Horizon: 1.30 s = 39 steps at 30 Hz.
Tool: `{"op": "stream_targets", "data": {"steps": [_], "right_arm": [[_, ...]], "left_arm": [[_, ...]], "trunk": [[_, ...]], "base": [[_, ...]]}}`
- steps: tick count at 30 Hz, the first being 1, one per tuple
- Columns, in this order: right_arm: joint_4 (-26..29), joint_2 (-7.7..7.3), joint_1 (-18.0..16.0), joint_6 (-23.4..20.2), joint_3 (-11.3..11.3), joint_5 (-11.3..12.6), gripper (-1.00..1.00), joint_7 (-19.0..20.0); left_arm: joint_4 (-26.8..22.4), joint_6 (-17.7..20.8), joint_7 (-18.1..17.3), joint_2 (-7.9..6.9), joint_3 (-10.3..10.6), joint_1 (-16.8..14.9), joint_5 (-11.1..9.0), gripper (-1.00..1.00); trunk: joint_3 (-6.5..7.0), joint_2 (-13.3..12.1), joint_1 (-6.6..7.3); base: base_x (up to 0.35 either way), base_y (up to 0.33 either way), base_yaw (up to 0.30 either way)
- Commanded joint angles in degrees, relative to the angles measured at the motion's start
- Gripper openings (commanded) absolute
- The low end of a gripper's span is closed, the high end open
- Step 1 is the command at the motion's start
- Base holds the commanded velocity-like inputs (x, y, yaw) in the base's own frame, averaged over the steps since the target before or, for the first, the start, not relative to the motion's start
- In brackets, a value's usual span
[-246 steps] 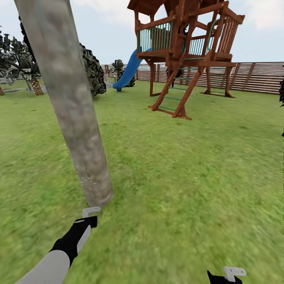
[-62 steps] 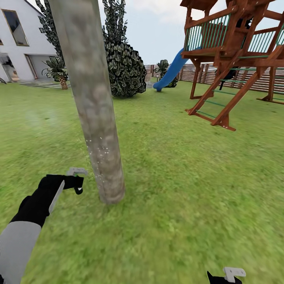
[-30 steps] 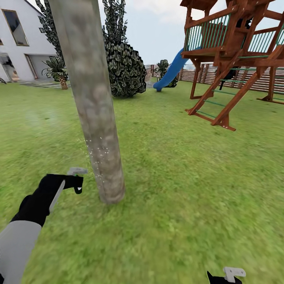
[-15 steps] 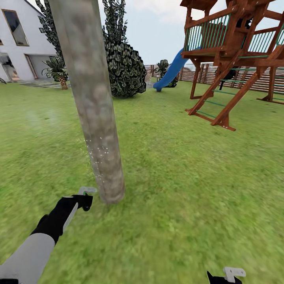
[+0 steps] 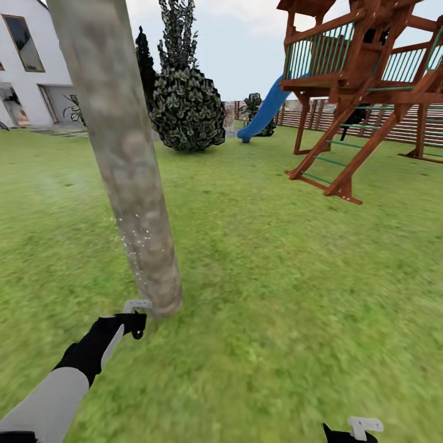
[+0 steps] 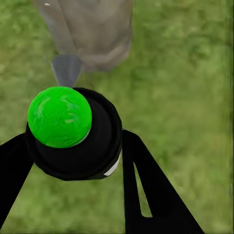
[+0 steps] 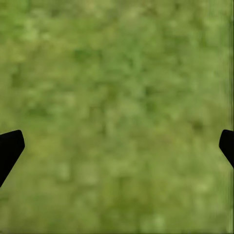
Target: In the garden, pick up the pesticide atomizer on the floor and spray pesticide onto both trees until each tree trunk is fully covered.
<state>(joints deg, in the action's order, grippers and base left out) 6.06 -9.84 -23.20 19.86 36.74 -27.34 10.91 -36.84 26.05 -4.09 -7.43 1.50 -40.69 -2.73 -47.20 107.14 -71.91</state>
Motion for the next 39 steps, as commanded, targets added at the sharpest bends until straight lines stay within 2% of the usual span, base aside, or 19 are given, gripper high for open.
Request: {"op": "stream_targets", "data": {"steps": [1, 2, 5, 10, 14, 20, 29, 33, 34, 37, 39], "right_arm": [[0.0, 0.00, 0.0, 0.0, 0.0, 0.0, 1.00, 0.0], [0.0, 0.00, 0.0, 0.0, 0.0, 0.0, 1.00, 0.0], [0.0, 0.01, 0.0, 0.0, 0.0, 0.0, 1.00, 0.0], [0.2, 0.00, 0.0, 0.1, 0.1, 0.1, 1.00, 0.0], [0.2, 0.00, 0.0, 0.1, 0.1, 0.1, 1.00, 0.0], [0.1, 0.00, 0.0, 0.0, 0.0, 0.1, 1.00, 0.0], [0.1, 0.00, 0.0, 0.0, 0.0, 0.0, 1.00, 0.0], [0.1, 0.00, 0.0, 0.0, 0.0, 0.1, 1.00, 0.0], [0.1, 0.00, 0.0, 0.0, 0.0, 0.1, 1.00, 0.0], [0.1, 0.00, 0.0, 0.1, 0.0, 0.1, 1.00, 0.0], [0.1, 0.00, 0.0, 0.0, 0.0, 0.1, 1.00, 0.0]], "left_arm": [[2.1, -2.2, 1.1, 0.06, 0.0, 0.0, -0.9, -1.00], [4.6, -4.3, 2.6, 0.12, 0.0, 0.0, -2.0, -1.00], [6.2, -7.8, 3.7, 0.00, 0.0, 0.1, -3.6, -1.00], [6.4, -8.7, 3.9, -0.13, 0.0, 0.7, -3.9, -1.00], [6.4, -12.3, 3.9, 0.21, 0.0, 1.7, -4.1, -1.00], [6.3, -12.5, 3.8, 1.67, 0.1, 1.8, -4.2, -1.00], [6.4, -12.5, 3.9, 1.66, 0.0, 1.8, -4.0, -1.00], [6.4, -12.4, 3.9, 1.71, 0.0, 1.8, -3.9, -1.00], [6.4, -12.4, 4.1, 1.71, 0.1, 1.8, -3.9, -1.00], [6.4, -12.4, 7.9, 2.13, 0.1, 1.8, -4.2, -1.00], [6.4, -12.5, 8.2, 2.44, 0.1, 1.8, -4.2, -1.00]], "trunk": [[0.00, 0.0, 0.00], [0.00, 0.0, 0.00], [0.00, 0.0, 0.00], [0.00, 0.0, 0.00], [0.00, 0.0, 0.00], [0.00, 0.0, 0.00], [0.00, 0.0, 0.00], [0.00, 0.0, 0.00], [0.00, 0.0, 0.00], [0.00, 0.0, 0.00], [0.00, 0.0, 0.00]], "base": [[0.000, -0.270, 0.000], [0.000, -0.270, 0.047], [0.028, -0.270, 0.173], [0.197, -0.215, 0.194], [0.234, -0.186, 0.008], [0.038, -0.258, 0.055], [0.136, -0.231, 0.273], [0.244, -0.174, 0.067], [0.251, -0.171, 0.006], [0.075, -0.049, 0.110], [0.004, -0.002, 0.265]]}}
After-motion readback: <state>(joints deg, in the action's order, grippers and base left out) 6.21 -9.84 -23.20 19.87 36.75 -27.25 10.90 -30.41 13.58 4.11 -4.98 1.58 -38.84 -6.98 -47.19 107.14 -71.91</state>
